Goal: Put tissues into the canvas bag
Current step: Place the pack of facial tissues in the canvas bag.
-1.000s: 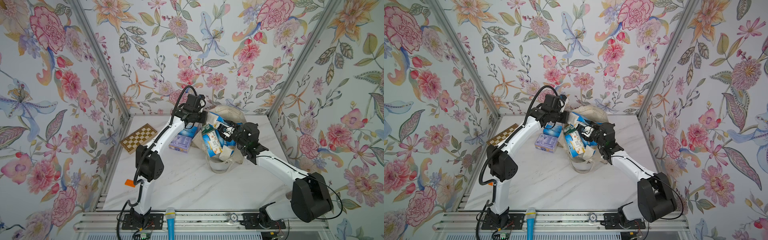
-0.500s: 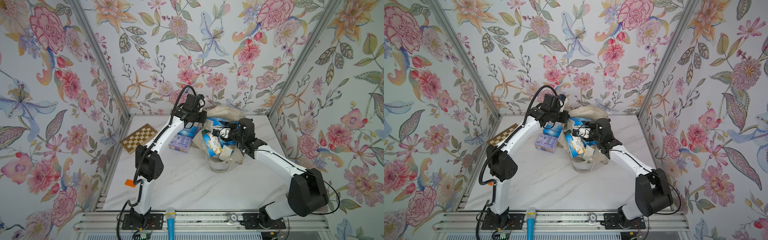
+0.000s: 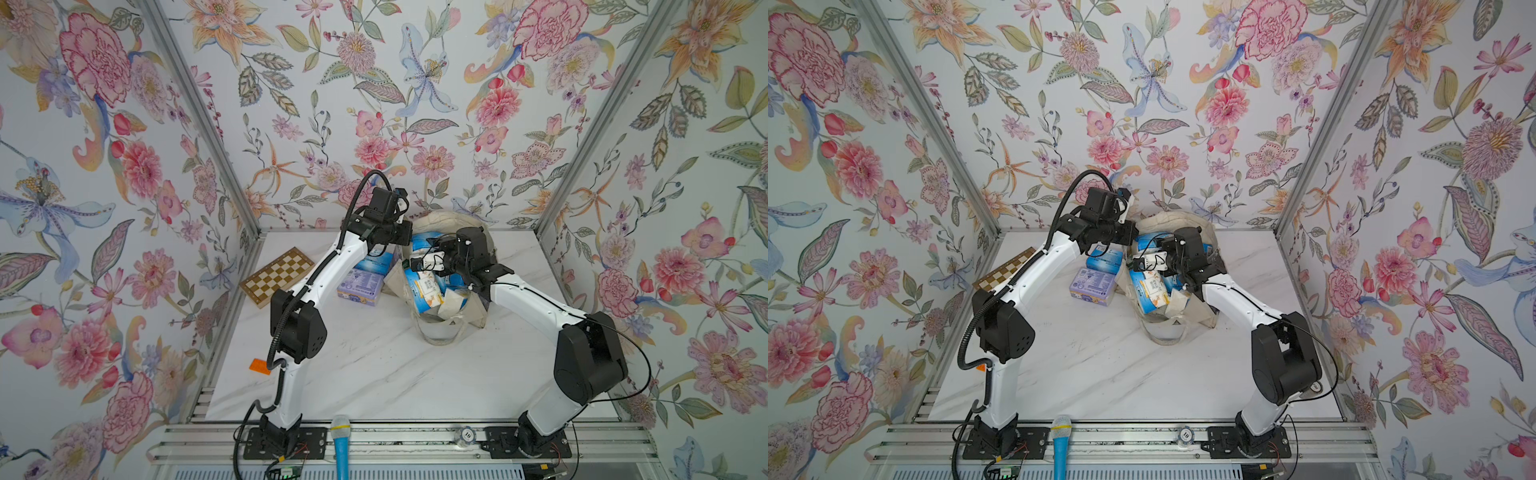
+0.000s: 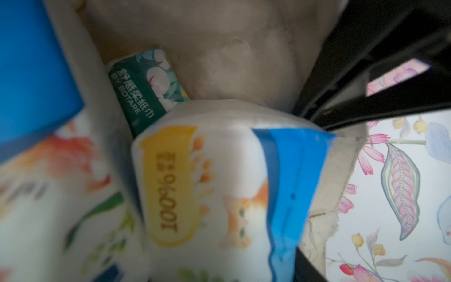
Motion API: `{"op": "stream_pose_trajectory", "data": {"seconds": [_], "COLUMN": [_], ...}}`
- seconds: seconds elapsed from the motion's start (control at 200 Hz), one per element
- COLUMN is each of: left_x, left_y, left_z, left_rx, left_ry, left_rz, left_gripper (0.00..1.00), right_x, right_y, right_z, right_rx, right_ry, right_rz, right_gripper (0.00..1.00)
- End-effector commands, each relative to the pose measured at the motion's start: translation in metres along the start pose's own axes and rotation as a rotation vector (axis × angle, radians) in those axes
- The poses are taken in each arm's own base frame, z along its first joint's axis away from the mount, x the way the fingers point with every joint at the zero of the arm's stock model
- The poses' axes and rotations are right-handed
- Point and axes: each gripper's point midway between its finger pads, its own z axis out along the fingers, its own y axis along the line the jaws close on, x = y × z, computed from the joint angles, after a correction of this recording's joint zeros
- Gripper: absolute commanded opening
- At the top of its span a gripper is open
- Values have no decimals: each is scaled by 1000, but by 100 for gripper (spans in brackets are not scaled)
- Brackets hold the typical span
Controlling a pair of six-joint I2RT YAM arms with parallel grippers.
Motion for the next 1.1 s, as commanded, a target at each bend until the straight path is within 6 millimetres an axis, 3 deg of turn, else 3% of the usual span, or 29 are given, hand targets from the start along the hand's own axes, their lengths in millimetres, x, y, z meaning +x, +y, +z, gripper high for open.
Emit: {"op": "stream_pose_trajectory", "data": {"seconds": [0.0, 0.105, 0.18, 0.325, 0.496, 0.676, 0.796, 0.881, 0.966, 1.096], "left_x": [-19, -19, -19, -18, -19, -19, -20, -21, -21, -20], "left_y": [8, 10, 9, 8, 8, 9, 9, 9, 9, 11], "left_z": [-15, -13, -11, -7, -7, -6, -4, -4, -3, -3], "left_rx": [-13, -15, -9, 2, -2, -6, -4, -3, -4, -16], "left_ry": [-44, -44, -41, -37, -38, -39, -38, -39, -39, -29], "left_rz": [-14, -14, -15, -20, -17, -16, -16, -15, -12, -6], "left_gripper": [15, 15, 15, 15, 15, 15, 15, 15, 15, 15], "right_x": [1, -3, -7, -19, -18, -24, -17, 1, 15, 17], "right_y": [41, 19, 4, -22, -47, -84, -112, -126, -122, -99], "right_z": [11, 1, -11, -40, -72, -123, -155, -174, -187, -201], "right_rx": [-139, -71, -31, 22, 80, 159, 247, 315, 304, 217], "right_ry": [16, -8, -37, -130, -190, -306, -294, -217, -119, -43], "right_rz": [29, 109, 156, 252, 338, 514, 735, 967, 1169, 1392], "right_gripper": [61, 72, 86, 96, 96, 95, 92, 80, 71, 70]}}
